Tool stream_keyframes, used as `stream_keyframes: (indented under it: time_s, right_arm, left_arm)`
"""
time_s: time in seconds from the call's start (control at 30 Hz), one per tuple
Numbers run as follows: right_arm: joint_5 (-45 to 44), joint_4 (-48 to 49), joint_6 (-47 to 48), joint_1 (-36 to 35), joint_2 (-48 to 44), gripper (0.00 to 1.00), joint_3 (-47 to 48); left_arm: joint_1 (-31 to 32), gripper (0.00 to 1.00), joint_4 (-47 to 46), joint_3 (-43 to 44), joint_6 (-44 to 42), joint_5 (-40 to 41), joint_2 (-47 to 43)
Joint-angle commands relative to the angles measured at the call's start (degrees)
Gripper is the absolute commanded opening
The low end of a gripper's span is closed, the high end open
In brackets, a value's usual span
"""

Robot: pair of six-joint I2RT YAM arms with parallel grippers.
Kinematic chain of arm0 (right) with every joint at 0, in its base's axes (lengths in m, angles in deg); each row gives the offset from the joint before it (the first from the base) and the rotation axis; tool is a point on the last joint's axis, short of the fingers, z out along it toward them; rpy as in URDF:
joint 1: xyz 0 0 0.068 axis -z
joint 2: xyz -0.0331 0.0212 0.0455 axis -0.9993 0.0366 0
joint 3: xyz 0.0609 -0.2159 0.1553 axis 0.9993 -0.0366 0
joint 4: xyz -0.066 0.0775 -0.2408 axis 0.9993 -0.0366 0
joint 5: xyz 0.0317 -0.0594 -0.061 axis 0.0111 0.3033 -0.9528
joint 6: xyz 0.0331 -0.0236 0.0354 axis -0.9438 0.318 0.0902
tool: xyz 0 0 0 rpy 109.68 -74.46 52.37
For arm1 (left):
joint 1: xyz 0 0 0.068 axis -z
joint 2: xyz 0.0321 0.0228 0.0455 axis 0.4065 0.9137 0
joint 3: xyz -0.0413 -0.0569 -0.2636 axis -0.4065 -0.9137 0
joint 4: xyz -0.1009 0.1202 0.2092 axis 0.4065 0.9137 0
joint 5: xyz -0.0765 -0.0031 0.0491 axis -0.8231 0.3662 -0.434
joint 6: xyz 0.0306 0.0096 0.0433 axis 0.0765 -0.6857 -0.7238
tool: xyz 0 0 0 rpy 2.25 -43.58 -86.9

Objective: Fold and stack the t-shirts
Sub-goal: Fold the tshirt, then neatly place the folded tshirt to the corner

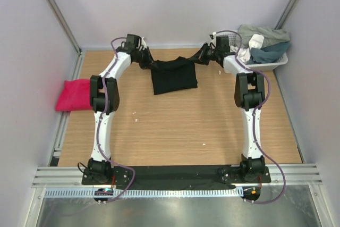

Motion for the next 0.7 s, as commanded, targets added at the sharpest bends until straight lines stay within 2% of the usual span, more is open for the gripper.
stream_keyframes:
  time_s: [0.0,0.03,0.07,0.1,0.13,0.17,0.23,0.33,0.5,0.67]
  right_arm:
    - [0.1,4.9,-0.8,-0.8,0.5,0.01,5.0]
    - [-0.2,5.2,-0.8,-0.8,0.8,0.02,5.4]
    - [-0.3,6.1,-0.8,-0.9,0.9,0.1,5.6]
    - [-0.5,6.4,-0.5,-0.9,0.5,0.21,5.8]
    - [-0.9,6.8,0.5,-1.0,0.0,0.42,6.1]
    - [-1.1,6.7,1.4,-1.0,-0.6,0.47,6.2]
    - [-1.7,5.4,4.4,-1.1,-3.3,0.58,6.3]
    - [-2.7,2.4,8.1,-1.6,-7.9,0.61,4.0]
    - [-2.7,0.5,9.6,-2.5,-13.7,0.61,-5.6]
    - [-2.5,-0.8,11.0,-4.3,-17.2,0.61,-13.9]
  left_arm:
    - [0.0,0.0,-5.6,3.5,0.8,1.8,0.1]
    - [0.0,0.01,-5.8,3.6,0.9,2.4,0.2]
    - [0.1,0.17,-6.0,4.2,0.7,2.8,0.2]
    - [0.1,0.27,-5.9,4.6,0.4,3.3,-0.4]
    - [0.1,0.36,-5.8,5.3,0.4,4.6,-0.8]
    - [0.0,0.5,-5.9,5.6,0.3,5.1,-1.5]
    - [0.1,0.6,-5.6,6.6,-0.1,6.2,-4.1]
    - [-0.3,0.72,-4.9,6.3,-0.9,6.1,-7.9]
    - [-2.5,0.82,-2.9,0.4,0.8,0.6,-10.0]
    - [-4.6,0.83,-0.4,-8.3,1.4,-4.7,-10.7]
